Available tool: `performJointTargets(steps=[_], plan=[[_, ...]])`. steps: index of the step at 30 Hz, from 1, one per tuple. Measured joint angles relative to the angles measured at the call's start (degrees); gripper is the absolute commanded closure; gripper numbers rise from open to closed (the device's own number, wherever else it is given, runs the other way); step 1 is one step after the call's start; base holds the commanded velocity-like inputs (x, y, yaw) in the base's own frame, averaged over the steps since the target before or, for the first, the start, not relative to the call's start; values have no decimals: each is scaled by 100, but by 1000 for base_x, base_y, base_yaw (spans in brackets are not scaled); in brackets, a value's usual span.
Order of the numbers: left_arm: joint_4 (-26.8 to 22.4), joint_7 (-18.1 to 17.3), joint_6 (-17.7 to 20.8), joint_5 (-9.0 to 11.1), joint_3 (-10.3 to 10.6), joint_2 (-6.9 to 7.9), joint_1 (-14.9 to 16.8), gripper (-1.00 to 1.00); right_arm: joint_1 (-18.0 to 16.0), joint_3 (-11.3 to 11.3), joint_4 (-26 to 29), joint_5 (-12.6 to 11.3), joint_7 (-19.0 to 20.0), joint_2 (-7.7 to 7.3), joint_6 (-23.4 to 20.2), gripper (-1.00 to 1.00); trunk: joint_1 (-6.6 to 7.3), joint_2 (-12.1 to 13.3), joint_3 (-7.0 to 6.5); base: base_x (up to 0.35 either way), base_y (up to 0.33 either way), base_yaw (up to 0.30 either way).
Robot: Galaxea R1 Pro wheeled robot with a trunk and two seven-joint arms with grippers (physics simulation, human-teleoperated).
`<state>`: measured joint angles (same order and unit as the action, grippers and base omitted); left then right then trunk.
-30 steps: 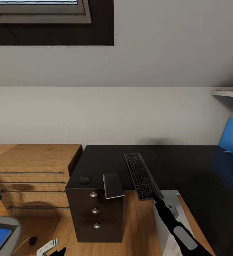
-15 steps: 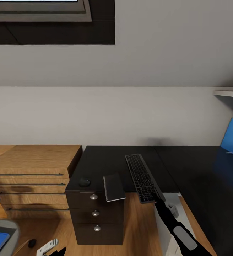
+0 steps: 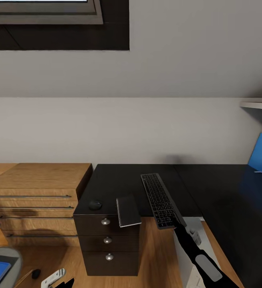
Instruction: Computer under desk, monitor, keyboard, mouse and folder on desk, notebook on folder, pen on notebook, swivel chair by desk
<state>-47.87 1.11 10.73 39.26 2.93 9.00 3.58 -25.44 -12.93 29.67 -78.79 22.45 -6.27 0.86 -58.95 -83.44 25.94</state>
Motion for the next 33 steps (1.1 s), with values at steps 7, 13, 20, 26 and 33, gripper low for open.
performJointTargets(steps=[7, 13, 20, 26, 33], plan=[[-1, 0, 0, 0, 0, 0, 0, -100, 0, 1, -3, -32, -23, 0, -41, -100, 0, 0, 0, 0, 0, 0], [-1, 0, 0, 0, 0, 0, 0, -100, 0, -7, -5, -50, -24, 7, -188, -100, 0, 0, 0, 0, 0, 0], [1, 0, 0, -1, 2, 0, 0, -100, 0, 1, -4, -58, -20, 9, -396, -100, 0, 0, 0, 0, 0, 0], [-1, 0, 0, 0, 0, 0, 0, -100, 0, 9, -4, -70, -25, 4, -495, -100, 0, 0, 0, 0, 0, 0], [-1, 0, 0, 0, 0, 0, 0, -100, 0, 13, -6, -445, -27, -3, -777, -100, 0, 0, 0, 0, 0, 0]])
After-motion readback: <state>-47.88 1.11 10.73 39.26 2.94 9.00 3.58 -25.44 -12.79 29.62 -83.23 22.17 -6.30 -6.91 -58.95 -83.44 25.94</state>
